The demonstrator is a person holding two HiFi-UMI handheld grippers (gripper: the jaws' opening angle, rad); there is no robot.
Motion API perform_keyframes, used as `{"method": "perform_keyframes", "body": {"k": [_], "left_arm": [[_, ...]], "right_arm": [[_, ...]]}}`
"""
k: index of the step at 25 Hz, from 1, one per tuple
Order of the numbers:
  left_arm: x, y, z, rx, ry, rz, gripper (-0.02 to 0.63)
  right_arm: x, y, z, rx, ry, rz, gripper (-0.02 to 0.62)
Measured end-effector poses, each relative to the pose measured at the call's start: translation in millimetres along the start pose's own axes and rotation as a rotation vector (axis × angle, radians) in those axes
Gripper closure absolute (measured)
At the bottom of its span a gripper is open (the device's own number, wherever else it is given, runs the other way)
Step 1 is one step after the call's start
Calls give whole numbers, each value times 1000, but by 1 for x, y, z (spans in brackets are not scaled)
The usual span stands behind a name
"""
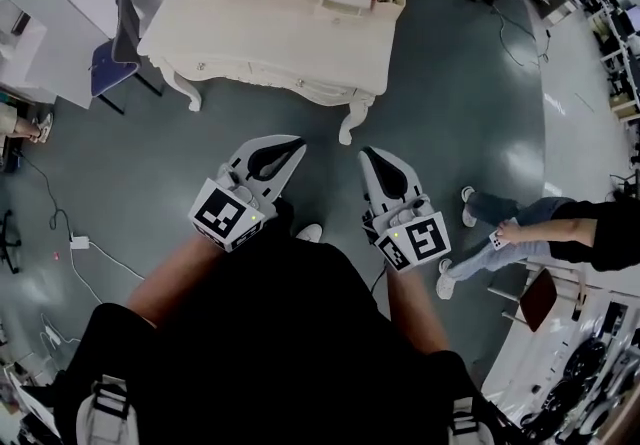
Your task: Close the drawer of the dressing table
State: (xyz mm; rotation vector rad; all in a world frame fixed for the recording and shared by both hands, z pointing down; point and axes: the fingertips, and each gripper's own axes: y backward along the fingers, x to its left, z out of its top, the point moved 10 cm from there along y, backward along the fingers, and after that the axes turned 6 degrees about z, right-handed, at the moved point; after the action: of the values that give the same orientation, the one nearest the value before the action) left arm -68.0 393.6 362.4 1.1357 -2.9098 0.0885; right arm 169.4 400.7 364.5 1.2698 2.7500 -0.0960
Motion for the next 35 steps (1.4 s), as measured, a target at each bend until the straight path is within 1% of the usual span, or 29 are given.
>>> {"method": "perform_keyframes", "body": {"k": [4,7,12,16,19,28,35], "left_arm": [[7,-4,2,-10,9,2,612],[15,-10,0,-5,14,-5,612],[38,-26,-2,4,-3,-28,612],[67,-44,5,8,18,-25,612],[90,-55,5,-6,20,-46,612],[167,-87,10,12,28,-91,612],[220,-104,14,1,32,-132,612]], "right_arm": [[-6,-9,-1,8,-19,0,594],[-11,-21,-1,15,-11,1,594],[-22,-48,1,24,-4,-3,594],[-37,-76,5,32,-3,-13,594],[-47,-98,6,40,-4,-21,594],[-73,-168,16,58,-9,-51,594],[-84,-216,20,75,-6,-99,594]]}}
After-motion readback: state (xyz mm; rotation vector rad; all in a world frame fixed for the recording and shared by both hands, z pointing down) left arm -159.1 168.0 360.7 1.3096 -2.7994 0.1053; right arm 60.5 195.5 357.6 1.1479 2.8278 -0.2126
